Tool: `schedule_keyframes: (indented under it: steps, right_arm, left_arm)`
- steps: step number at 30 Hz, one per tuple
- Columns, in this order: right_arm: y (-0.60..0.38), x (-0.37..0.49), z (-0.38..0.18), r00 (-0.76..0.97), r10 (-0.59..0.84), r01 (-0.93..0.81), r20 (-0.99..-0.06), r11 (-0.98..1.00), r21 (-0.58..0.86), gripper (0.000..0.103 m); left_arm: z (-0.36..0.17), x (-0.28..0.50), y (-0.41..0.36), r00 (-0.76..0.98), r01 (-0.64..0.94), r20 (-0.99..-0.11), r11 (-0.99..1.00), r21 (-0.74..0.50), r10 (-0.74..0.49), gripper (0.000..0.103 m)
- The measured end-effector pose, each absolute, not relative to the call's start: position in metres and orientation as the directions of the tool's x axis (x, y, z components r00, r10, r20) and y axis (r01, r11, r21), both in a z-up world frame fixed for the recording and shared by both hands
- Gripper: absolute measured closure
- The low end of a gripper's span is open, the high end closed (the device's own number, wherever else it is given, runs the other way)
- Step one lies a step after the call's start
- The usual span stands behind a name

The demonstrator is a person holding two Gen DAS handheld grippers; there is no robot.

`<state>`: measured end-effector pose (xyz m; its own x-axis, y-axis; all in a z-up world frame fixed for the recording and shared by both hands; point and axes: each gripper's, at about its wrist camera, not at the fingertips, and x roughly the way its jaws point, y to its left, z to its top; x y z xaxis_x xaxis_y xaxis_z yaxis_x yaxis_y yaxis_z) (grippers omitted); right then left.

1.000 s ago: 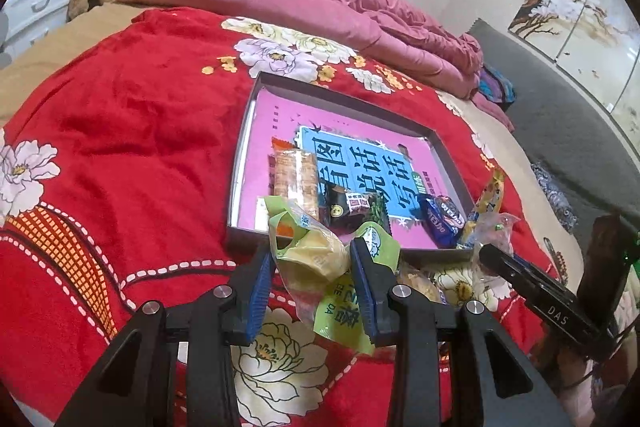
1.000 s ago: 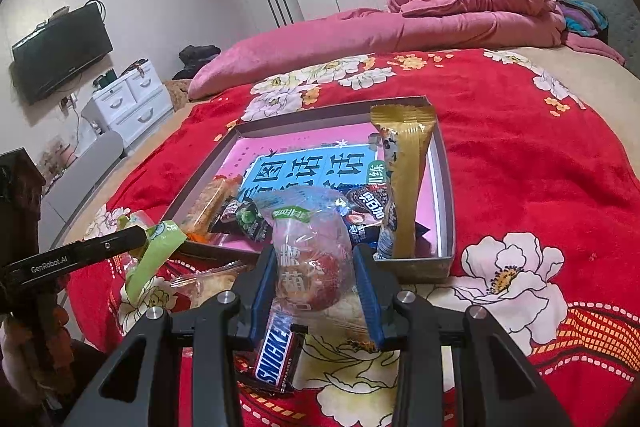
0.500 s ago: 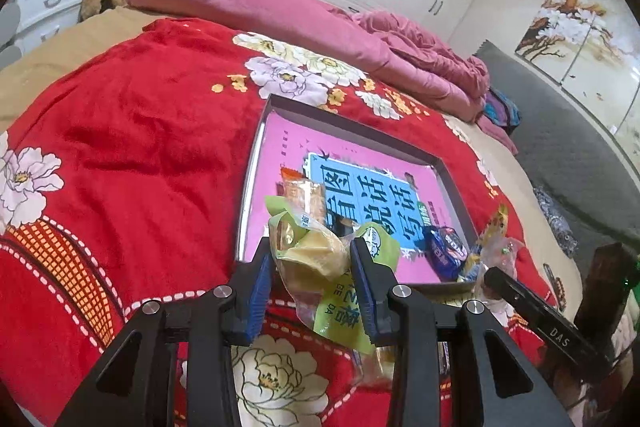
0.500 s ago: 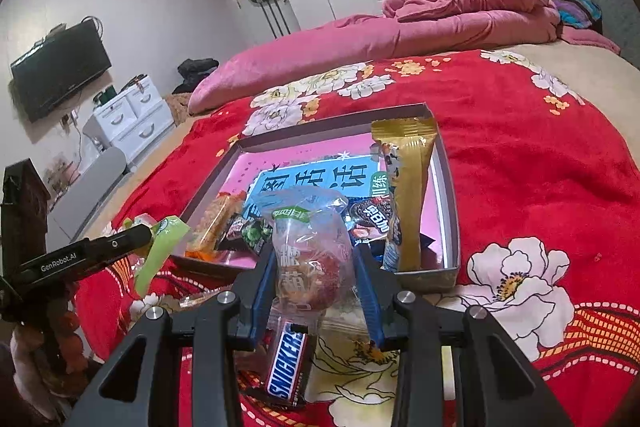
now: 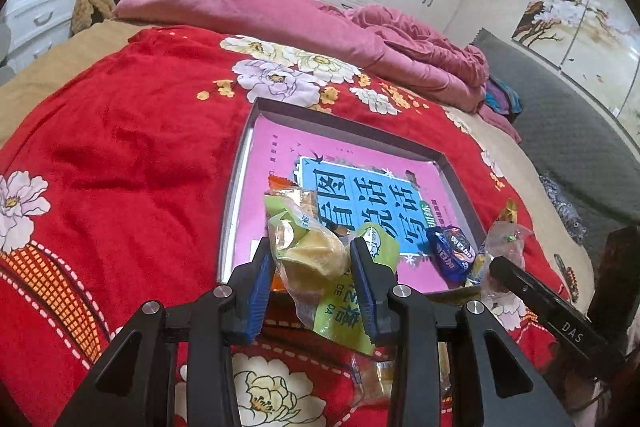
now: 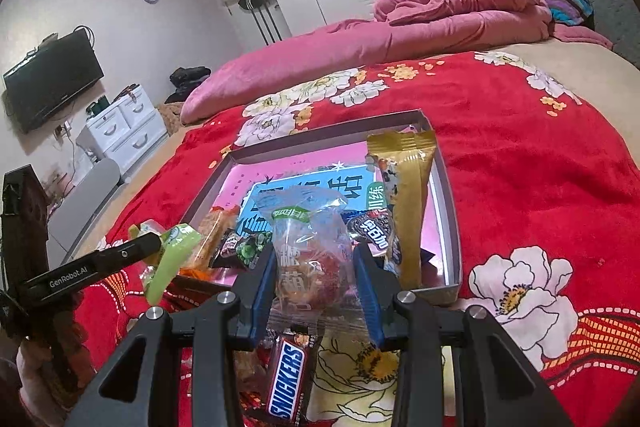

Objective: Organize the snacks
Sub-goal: 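Lift both held bags and carry them over the grey tray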

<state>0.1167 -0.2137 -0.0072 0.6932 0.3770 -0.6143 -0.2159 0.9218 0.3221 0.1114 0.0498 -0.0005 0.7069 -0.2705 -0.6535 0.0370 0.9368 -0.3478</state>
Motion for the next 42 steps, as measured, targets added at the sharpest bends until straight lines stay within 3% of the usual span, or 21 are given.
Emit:
schedule_keyframes:
  steps: [42]
  right_arm:
    - [-0.195, 0.142, -0.014, 0.685, 0.372, -0.222, -0.627, 0.926, 0.306, 0.064]
  left_arm:
    - [-0.018, 0.152, 0.017, 0.696, 0.066, -0.679, 0.962, -0.263, -0.233, 0.064]
